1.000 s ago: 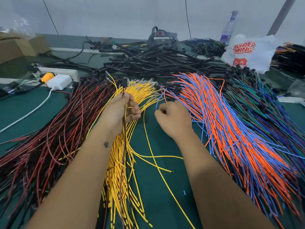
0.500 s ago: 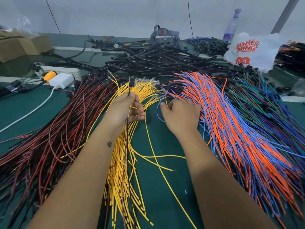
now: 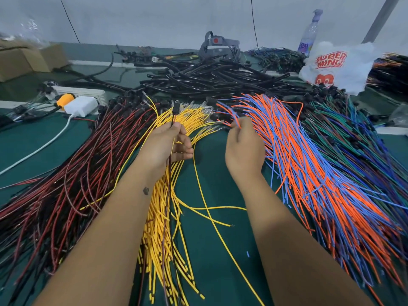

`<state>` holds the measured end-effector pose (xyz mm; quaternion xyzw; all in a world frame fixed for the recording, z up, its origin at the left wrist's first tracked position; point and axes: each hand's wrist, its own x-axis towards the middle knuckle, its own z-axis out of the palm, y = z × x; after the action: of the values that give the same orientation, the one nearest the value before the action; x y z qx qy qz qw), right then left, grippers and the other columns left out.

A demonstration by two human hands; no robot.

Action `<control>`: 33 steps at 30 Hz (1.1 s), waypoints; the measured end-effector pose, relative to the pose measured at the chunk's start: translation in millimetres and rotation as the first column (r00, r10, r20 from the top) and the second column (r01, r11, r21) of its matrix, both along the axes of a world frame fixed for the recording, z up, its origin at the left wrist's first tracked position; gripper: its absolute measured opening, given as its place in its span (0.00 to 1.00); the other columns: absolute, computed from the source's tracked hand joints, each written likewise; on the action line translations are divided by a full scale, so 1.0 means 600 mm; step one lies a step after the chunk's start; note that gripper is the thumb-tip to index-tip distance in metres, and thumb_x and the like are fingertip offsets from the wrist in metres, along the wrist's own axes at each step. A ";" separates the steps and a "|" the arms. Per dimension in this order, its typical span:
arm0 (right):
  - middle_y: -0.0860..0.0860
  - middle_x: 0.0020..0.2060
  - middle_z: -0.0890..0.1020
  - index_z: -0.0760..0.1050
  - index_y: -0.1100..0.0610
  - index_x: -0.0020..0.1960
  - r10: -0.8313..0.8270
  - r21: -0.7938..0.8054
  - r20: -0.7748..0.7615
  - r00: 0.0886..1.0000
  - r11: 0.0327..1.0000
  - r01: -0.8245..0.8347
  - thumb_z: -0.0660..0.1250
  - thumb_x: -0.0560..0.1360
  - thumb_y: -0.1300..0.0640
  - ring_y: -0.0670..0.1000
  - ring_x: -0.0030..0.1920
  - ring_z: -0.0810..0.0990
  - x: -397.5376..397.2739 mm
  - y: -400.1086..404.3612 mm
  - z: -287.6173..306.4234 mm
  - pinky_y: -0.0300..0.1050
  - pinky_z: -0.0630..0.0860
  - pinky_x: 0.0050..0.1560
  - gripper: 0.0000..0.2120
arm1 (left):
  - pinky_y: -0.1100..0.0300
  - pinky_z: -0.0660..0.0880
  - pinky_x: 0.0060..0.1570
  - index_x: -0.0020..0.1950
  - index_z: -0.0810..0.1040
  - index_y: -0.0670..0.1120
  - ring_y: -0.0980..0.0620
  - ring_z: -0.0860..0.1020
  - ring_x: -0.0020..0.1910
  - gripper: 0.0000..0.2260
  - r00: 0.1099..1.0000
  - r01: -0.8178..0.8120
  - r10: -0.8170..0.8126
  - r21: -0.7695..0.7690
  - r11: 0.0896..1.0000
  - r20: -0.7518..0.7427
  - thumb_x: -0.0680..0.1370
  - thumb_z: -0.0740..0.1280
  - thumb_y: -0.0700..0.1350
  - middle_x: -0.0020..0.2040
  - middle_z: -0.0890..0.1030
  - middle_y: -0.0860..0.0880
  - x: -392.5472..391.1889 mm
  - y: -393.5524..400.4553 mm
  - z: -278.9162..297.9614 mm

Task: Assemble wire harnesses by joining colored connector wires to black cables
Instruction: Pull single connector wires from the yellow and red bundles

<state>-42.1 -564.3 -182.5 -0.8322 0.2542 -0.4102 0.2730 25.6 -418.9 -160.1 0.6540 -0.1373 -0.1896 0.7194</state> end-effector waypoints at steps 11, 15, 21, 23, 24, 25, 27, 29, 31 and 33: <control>0.54 0.43 0.82 0.77 0.54 0.53 0.260 0.062 -0.207 0.943 0.965 -0.253 0.57 0.79 0.59 0.61 0.46 0.78 0.008 0.003 -0.014 0.55 0.75 0.46 0.11 | 0.62 0.79 0.29 0.42 0.72 0.44 0.51 0.81 0.30 0.14 0.998 -0.026 0.022 -0.063 0.998 -0.059 0.84 0.54 0.44 0.32 0.80 0.46 0.003 -0.003 -0.001; 0.47 0.34 0.75 0.75 0.48 0.49 0.327 0.187 0.122 0.937 0.920 -0.345 0.57 0.78 0.59 0.51 0.35 0.71 0.006 0.007 -0.010 0.49 0.70 0.38 0.10 | 0.61 0.79 0.31 0.41 0.71 0.45 0.48 0.85 0.41 0.14 0.998 -0.015 0.009 -0.101 0.995 -0.067 0.84 0.54 0.46 0.43 0.85 0.45 0.008 -0.004 -0.004; 0.44 0.34 0.75 0.76 0.41 0.44 0.434 0.226 0.192 0.880 0.853 -0.470 0.58 0.74 0.58 0.48 0.38 0.73 0.003 0.021 -0.005 0.50 0.71 0.43 0.13 | 0.57 0.81 0.41 0.44 0.74 0.44 0.47 0.83 0.51 0.13 0.993 -0.117 0.121 -0.283 0.952 -0.004 0.84 0.55 0.46 0.54 0.83 0.45 0.015 -0.005 -0.012; 0.43 0.39 0.79 0.79 0.48 0.49 0.477 0.167 0.147 0.867 0.852 -0.497 0.59 0.74 0.60 0.49 0.43 0.76 0.003 0.023 -0.006 0.52 0.73 0.49 0.13 | 0.56 0.81 0.45 0.46 0.75 0.42 0.45 0.83 0.53 0.13 0.995 -0.103 0.095 -0.347 0.932 -0.041 0.84 0.56 0.45 0.54 0.83 0.44 0.018 -0.005 -0.012; 0.44 0.43 0.80 0.80 0.52 0.51 0.499 0.124 0.108 0.860 0.852 -0.509 0.60 0.74 0.62 0.50 0.47 0.77 0.004 0.024 -0.006 0.53 0.74 0.52 0.12 | 0.55 0.81 0.47 0.47 0.76 0.42 0.45 0.82 0.53 0.13 0.996 -0.083 0.069 -0.366 0.927 -0.053 0.84 0.56 0.45 0.54 0.83 0.43 0.019 -0.004 -0.012; 0.45 0.44 0.80 0.81 0.54 0.51 0.521 0.085 0.066 0.851 0.847 -0.525 0.61 0.74 0.63 0.51 0.49 0.78 0.003 0.025 -0.005 0.53 0.74 0.53 0.12 | 0.54 0.81 0.49 0.47 0.76 0.41 0.44 0.82 0.53 0.12 0.997 -0.061 0.040 -0.376 0.924 -0.064 0.84 0.56 0.44 0.53 0.83 0.43 0.019 -0.005 -0.012; 0.44 0.43 0.78 0.81 0.55 0.50 0.553 0.029 -0.029 0.833 0.833 -0.552 0.62 0.74 0.65 0.52 0.49 0.78 0.001 0.025 -0.003 0.53 0.74 0.53 0.12 | 0.54 0.80 0.51 0.47 0.77 0.41 0.46 0.82 0.51 0.12 0.996 -0.031 -0.003 -0.384 0.923 -0.090 0.83 0.56 0.42 0.49 0.83 0.44 0.018 -0.006 -0.013; 0.44 0.39 0.78 0.80 0.53 0.47 0.537 -0.010 -0.120 0.835 0.840 -0.542 0.62 0.74 0.61 0.53 0.46 0.78 -0.003 0.027 -0.002 0.53 0.75 0.48 0.09 | 0.57 0.80 0.50 0.47 0.78 0.41 0.48 0.82 0.49 0.12 0.995 -0.030 -0.009 -0.385 0.922 -0.099 0.83 0.56 0.41 0.47 0.83 0.46 0.019 -0.007 -0.014; 0.46 0.36 0.78 0.79 0.52 0.44 0.472 -0.083 -0.173 0.864 0.867 -0.491 0.63 0.76 0.52 0.53 0.42 0.77 -0.007 0.032 -0.001 0.51 0.75 0.42 0.07 | 0.59 0.80 0.47 0.48 0.78 0.41 0.49 0.81 0.50 0.12 0.995 -0.030 -0.008 -0.390 0.920 -0.095 0.83 0.56 0.41 0.48 0.83 0.46 0.020 -0.007 -0.014; 0.49 0.34 0.79 0.78 0.53 0.42 0.396 -0.193 -0.209 0.894 0.880 -0.434 0.62 0.78 0.46 0.55 0.40 0.77 -0.007 0.037 0.002 0.49 0.73 0.37 0.13 | 0.60 0.80 0.45 0.49 0.79 0.42 0.50 0.80 0.53 0.13 0.995 -0.028 -0.012 -0.386 0.922 -0.101 0.83 0.56 0.42 0.50 0.82 0.47 0.022 -0.005 -0.014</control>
<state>-46.3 -542.0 -181.5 -0.9244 0.0408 -0.2995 0.2328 38.6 -421.9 -168.3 0.4891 -0.1327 -0.1889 0.8412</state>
